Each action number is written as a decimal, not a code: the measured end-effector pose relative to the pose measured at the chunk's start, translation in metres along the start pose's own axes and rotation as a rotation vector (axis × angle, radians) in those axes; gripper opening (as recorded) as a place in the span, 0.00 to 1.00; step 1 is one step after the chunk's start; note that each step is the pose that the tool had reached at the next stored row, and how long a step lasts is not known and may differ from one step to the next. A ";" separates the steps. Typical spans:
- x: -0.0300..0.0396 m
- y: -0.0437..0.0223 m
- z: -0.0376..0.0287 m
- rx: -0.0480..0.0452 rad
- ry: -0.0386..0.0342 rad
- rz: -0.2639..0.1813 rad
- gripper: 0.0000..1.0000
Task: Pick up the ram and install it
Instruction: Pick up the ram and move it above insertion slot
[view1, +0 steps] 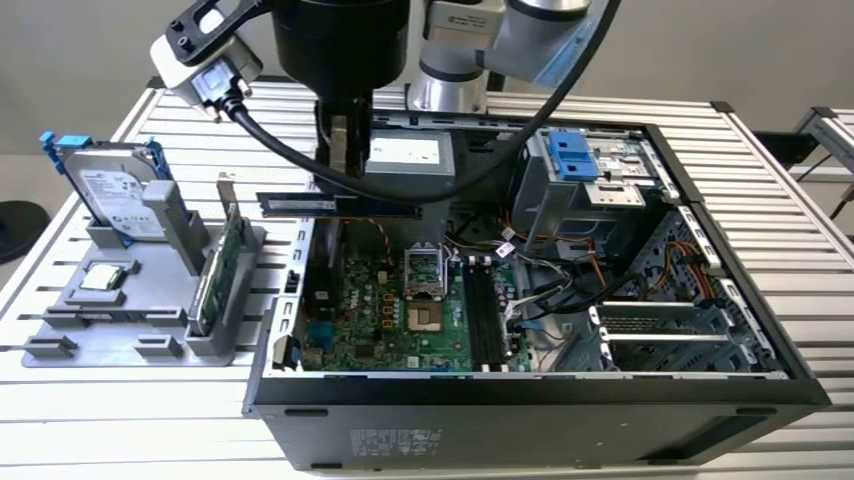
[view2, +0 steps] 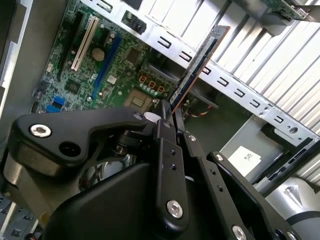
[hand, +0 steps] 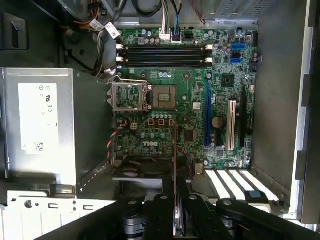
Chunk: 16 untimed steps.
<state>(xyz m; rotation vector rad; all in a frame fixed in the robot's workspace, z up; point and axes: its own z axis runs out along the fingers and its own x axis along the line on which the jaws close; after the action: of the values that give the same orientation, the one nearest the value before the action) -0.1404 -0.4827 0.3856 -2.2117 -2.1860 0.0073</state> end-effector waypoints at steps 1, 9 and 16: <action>0.0000 0.0013 0.0000 0.0000 0.0000 0.000 0.00; 0.0002 0.0129 -0.0003 -0.0001 0.0000 0.000 0.00; 0.0003 0.0233 -0.0006 0.0000 0.0000 0.000 0.00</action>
<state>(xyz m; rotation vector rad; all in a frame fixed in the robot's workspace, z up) -0.1171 -0.4827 0.3856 -2.2117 -2.1860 0.0073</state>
